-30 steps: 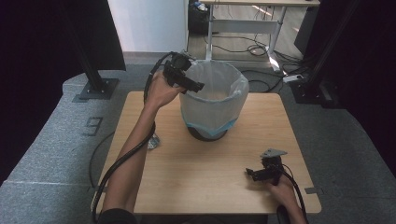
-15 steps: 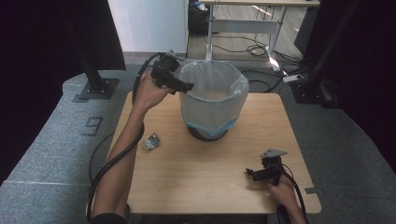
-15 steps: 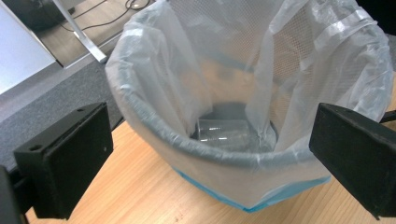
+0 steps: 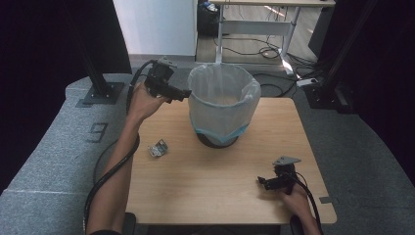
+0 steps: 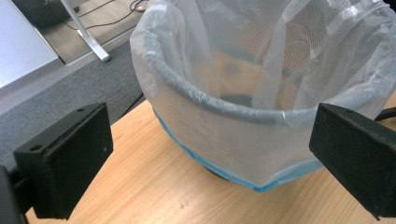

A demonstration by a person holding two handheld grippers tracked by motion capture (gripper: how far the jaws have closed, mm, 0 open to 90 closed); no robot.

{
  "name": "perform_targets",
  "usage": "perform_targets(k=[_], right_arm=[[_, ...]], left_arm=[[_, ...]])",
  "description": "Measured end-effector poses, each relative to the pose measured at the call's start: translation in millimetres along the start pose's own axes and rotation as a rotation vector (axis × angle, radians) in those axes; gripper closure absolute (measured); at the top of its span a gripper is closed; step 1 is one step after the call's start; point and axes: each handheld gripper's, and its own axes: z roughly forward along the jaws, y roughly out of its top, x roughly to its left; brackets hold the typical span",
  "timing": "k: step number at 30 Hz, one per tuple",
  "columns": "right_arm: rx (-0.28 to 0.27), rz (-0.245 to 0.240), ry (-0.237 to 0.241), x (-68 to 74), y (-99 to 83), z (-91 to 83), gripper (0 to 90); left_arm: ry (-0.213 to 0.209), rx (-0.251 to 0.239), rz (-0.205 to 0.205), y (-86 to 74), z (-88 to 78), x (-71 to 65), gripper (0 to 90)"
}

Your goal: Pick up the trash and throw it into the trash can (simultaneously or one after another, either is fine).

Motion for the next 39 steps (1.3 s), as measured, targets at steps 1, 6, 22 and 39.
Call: perform_targets(k=[1,6,22,39], right_arm=[[0.0,0.0,0.0,0.0,0.0,0.0,0.0],[0.0,0.0,0.0,0.0,0.0,0.0,0.0],[-0.002,0.0,-0.001,0.1,0.0,0.2,0.0],[0.0,0.002,-0.002,0.8,-0.3,-0.3,0.0]], left_arm=[[-0.012,-0.009,-0.007,-3.1,-0.6,0.8,0.0],[-0.019,-0.02,-0.018,-14.6,-1.5,4.0,0.0],[-0.016,-0.022,-0.064,-51.3,0.4,18.1,0.0],[-0.034,-0.028,-0.098,-99.0,12.6,28.0,0.0]])
